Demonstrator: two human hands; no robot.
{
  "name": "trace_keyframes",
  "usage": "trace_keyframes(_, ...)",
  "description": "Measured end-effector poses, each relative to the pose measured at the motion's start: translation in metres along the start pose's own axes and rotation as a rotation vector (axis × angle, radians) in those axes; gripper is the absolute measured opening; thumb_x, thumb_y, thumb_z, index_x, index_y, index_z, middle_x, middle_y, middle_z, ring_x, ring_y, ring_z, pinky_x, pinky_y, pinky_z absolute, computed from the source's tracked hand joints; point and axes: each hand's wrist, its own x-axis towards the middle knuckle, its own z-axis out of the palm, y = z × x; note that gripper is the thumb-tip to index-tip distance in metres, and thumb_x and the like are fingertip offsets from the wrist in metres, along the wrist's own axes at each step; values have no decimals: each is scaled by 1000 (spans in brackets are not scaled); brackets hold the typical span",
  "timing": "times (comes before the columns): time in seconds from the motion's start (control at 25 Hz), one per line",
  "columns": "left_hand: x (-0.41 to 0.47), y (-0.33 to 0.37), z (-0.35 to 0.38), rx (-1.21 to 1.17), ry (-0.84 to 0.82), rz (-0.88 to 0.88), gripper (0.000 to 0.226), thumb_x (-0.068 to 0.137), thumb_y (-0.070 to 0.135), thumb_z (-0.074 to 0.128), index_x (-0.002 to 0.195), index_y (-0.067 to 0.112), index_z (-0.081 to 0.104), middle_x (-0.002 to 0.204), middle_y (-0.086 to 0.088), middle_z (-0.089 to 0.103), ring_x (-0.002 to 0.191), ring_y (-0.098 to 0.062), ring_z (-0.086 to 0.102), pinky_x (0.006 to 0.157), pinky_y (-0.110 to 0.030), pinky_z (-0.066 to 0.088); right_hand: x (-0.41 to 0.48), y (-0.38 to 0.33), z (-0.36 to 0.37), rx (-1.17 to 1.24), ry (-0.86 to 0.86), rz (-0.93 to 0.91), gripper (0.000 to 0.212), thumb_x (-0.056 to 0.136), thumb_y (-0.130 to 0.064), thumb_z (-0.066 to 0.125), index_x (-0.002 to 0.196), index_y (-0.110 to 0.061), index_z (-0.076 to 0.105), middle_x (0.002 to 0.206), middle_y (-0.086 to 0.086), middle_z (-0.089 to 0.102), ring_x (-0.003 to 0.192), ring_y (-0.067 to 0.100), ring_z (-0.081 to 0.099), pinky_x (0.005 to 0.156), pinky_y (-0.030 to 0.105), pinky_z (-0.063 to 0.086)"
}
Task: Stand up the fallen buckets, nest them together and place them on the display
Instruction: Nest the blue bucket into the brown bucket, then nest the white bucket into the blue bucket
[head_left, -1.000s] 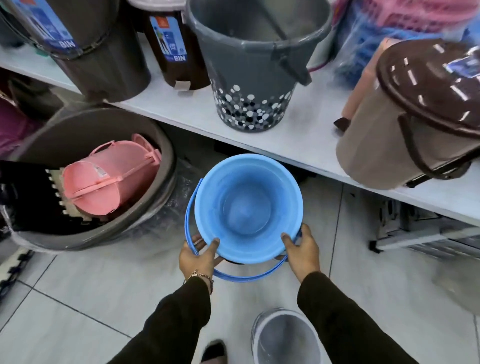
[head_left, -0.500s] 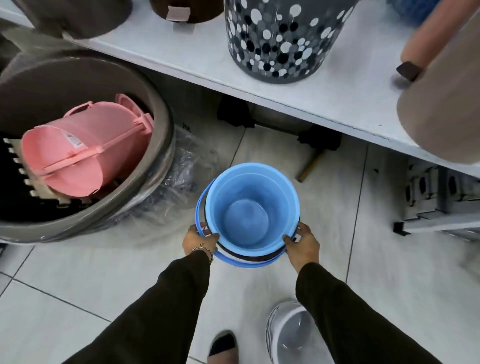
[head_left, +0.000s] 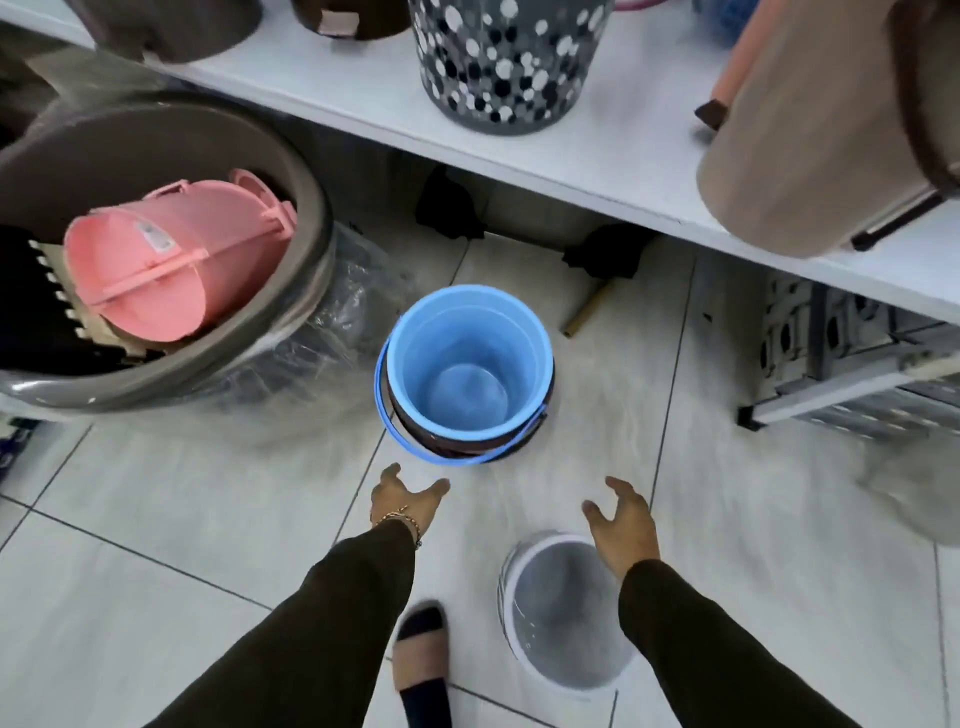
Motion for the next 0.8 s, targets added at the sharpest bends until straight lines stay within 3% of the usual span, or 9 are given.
trace_keyframes(0.2,-31,-125,78,140,-207,-159,90,82,48,68,152,12,23,157,-14,33,141,-33,38,115,-39,33,-21,157,11,-82,-21,263,75,90,-20,64,150,-3,24,149,24,39,132,39,46,107,40,38)
trace_keyframes(0.28,-33,-173,112,175,-286,-234,99,79,58,65,154,13,18,159,-11,30,141,-32,37,114,-41,36,-20,201,28,-1,-55,314,66,90,-19,63,146,-7,30,142,23,48,124,39,52,103,40,42)
trace_keyframes(0.36,-40,-212,149,122,-358,-335,107,74,68,64,154,15,16,158,-7,30,136,-31,42,106,-42,46,-19,236,47,205,-70,364,41,90,-14,60,127,-16,45,127,21,58,103,40,63,88,47,56)
trace_keyframes(0.44,-46,-233,173,-19,-395,-419,110,72,70,64,154,15,16,155,-7,33,132,-32,47,100,-44,50,-21,251,58,412,-29,368,28,90,-4,53,117,-11,49,117,20,59,96,44,66,61,43,62)
trace_keyframes(0.52,-52,-239,184,-186,-405,-451,112,68,71,66,153,16,20,154,-9,34,132,-35,47,98,-44,50,-25,252,57,497,6,342,27,89,1,49,114,-8,51,115,18,58,96,48,65,50,37,61)
trace_keyframes(0.68,-88,-205,173,-436,-488,-377,119,58,63,81,152,21,21,151,-9,38,123,-35,53,88,-44,54,-44,227,15,568,36,275,21,87,0,49,108,-3,52,114,27,59,82,48,69,49,34,61)
trace_keyframes(0.8,-119,-150,150,-597,-397,-169,88,71,28,84,141,16,33,131,-13,59,108,-29,64,90,-43,56,-64,178,-30,570,56,144,22,89,-2,50,111,-4,54,111,26,62,82,47,70,54,34,62)
